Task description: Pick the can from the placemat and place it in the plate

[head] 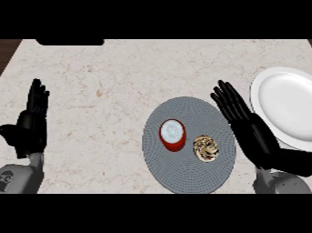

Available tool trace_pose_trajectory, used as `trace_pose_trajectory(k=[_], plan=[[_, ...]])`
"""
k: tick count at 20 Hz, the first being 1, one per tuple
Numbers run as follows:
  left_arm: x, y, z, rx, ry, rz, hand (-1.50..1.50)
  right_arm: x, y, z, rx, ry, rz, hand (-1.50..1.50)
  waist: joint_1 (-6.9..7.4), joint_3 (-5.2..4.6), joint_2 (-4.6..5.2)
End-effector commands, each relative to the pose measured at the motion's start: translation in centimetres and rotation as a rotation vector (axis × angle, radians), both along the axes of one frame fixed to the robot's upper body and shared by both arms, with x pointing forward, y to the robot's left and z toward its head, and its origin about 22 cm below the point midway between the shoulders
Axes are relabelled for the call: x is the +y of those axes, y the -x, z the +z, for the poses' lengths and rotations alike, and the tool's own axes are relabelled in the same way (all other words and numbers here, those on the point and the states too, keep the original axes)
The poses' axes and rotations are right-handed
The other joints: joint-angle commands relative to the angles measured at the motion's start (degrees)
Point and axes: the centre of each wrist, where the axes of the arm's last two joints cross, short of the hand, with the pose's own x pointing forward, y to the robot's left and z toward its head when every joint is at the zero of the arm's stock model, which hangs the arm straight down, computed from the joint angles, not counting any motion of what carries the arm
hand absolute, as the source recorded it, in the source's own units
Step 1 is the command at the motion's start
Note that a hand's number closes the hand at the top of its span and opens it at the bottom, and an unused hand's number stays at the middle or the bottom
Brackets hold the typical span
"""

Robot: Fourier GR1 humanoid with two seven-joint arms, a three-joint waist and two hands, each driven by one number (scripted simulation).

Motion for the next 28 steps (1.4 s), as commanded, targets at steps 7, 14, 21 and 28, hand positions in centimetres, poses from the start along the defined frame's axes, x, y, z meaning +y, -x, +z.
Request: trace_pose_trajectory(k=[7,14,21,28], plan=[[-3.6,-0.7,3.7,-0.098,-0.168,-0.461,0.00,-6.9,2.7,-9.9,0.871,0.367,-0.340,-1.50,0.42,-1.32,0.66],[-4.5,-1.3,5.6,-0.074,-0.170,-0.632,0.00,-5.7,-4.8,-2.8,0.845,0.875,-0.446,-1.50,3.72,-0.95,-1.02],[-3.3,-1.2,7.0,-0.058,-0.164,-0.631,0.00,3.8,-10.8,2.8,1.030,1.040,-0.383,-1.50,1.71,-0.53,-1.20],[-1.8,-0.7,6.7,-0.049,-0.169,-0.587,0.00,7.6,-12.7,4.5,1.285,0.925,-0.173,-1.50,0.79,-0.51,-1.38]])
